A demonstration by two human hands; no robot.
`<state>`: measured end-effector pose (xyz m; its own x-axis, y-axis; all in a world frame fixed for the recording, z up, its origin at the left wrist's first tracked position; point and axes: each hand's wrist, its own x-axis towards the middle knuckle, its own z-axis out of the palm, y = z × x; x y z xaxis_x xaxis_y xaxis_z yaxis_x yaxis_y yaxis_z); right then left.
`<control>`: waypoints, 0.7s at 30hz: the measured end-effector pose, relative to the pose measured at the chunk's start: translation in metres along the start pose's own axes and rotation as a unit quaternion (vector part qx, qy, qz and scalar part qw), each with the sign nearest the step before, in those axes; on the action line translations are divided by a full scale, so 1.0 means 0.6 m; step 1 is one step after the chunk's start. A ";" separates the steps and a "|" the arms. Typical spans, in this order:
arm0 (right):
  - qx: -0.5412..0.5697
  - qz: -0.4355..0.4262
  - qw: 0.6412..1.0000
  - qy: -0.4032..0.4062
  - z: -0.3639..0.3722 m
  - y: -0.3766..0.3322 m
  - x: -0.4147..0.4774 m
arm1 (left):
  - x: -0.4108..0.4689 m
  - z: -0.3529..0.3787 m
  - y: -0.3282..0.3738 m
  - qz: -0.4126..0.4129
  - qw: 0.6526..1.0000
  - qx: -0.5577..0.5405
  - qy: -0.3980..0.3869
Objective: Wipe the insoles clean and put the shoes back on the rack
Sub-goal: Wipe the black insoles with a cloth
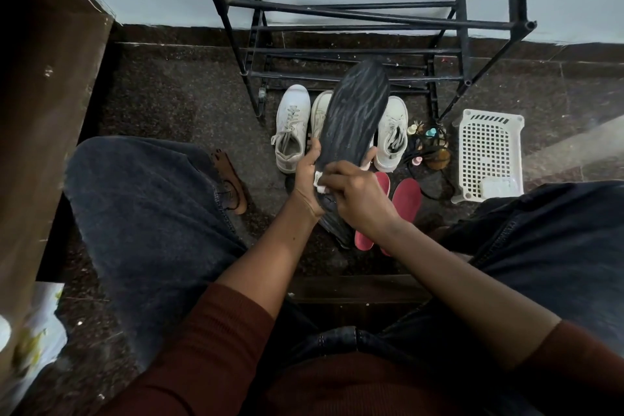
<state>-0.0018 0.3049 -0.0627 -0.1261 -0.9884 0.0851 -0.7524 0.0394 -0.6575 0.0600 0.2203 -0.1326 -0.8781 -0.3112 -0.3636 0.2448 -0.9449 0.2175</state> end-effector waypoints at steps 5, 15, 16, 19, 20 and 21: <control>-0.002 -0.061 0.993 -0.100 -0.013 0.014 -0.046 | -0.003 0.006 0.004 -0.013 1.000 0.010 0.022; 0.004 -0.013 1.000 0.019 0.001 0.005 0.001 | -0.005 0.003 0.000 -0.009 0.999 -0.002 0.034; 0.002 -0.034 0.999 -0.009 0.001 0.003 -0.010 | -0.004 0.004 0.003 -0.002 0.999 0.001 0.032; 0.002 -0.073 0.995 -0.071 -0.011 0.010 -0.036 | -0.002 0.008 0.003 -0.012 0.999 0.015 0.035; -0.003 -0.072 0.995 -0.074 -0.017 0.016 -0.036 | 0.000 0.008 0.001 -0.017 0.999 0.012 0.038; -0.011 -0.061 0.996 -0.065 -0.021 0.023 -0.031 | 0.001 0.008 -0.002 -0.023 0.999 0.013 0.039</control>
<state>-0.0181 0.3254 -0.0641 0.0512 -0.9965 0.0659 -0.7709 -0.0814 -0.6317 0.0570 0.2216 -0.1289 -0.8529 -0.2762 -0.4430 0.1940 -0.9555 0.2223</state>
